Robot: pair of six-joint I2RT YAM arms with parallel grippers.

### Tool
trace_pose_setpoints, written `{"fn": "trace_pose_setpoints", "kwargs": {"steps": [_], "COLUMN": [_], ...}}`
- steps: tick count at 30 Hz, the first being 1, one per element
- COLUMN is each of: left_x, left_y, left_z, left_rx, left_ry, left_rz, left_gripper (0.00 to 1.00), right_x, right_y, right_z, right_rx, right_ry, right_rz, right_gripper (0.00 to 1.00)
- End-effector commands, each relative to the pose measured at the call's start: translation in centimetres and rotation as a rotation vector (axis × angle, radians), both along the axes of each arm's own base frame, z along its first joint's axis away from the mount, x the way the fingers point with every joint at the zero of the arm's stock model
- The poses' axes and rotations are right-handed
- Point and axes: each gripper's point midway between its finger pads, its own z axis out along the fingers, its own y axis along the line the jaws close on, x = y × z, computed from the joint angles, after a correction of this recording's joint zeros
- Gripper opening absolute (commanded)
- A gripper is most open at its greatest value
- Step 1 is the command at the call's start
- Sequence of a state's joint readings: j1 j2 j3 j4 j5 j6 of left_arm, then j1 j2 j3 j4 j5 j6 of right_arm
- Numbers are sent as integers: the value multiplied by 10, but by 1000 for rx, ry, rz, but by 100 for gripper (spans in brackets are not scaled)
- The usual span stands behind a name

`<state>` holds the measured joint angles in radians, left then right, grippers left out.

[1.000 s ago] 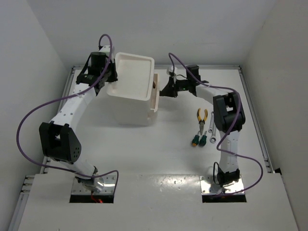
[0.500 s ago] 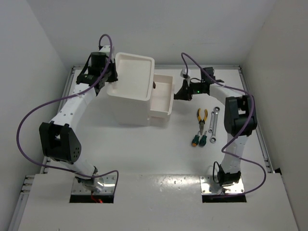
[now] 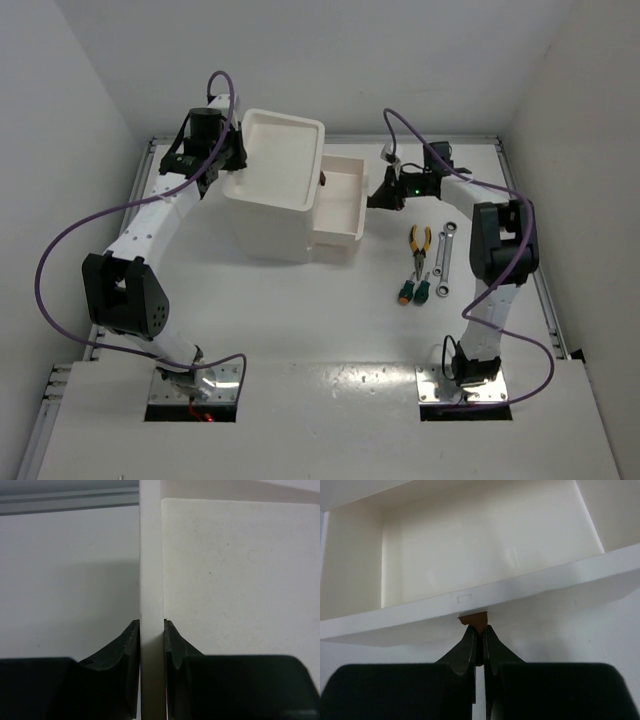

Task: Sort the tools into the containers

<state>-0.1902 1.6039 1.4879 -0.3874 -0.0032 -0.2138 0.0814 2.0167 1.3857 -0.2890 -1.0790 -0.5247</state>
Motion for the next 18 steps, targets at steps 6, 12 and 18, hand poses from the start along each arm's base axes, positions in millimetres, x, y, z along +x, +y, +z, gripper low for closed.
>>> {"fn": "trace_pose_setpoints", "kwargs": {"steps": [6, 12, 18], "left_x": [-60, -60, -58], "left_y": [-23, -23, -23], "left_z": [-99, -103, -100], "left_rx": [-47, -45, -47], "left_ry": [409, 418, 409], "left_rz": [-67, -67, -67], "left_gripper": [0, 0, 0], "right_x": [29, 20, -6], "right_y": [-38, -46, -58], "right_z": [12, 30, 42], "right_rx": [-35, -25, -87], "right_ry": [-42, -74, 51], "right_rz": [-150, -180, -231], "right_gripper": [41, 47, 47]}}
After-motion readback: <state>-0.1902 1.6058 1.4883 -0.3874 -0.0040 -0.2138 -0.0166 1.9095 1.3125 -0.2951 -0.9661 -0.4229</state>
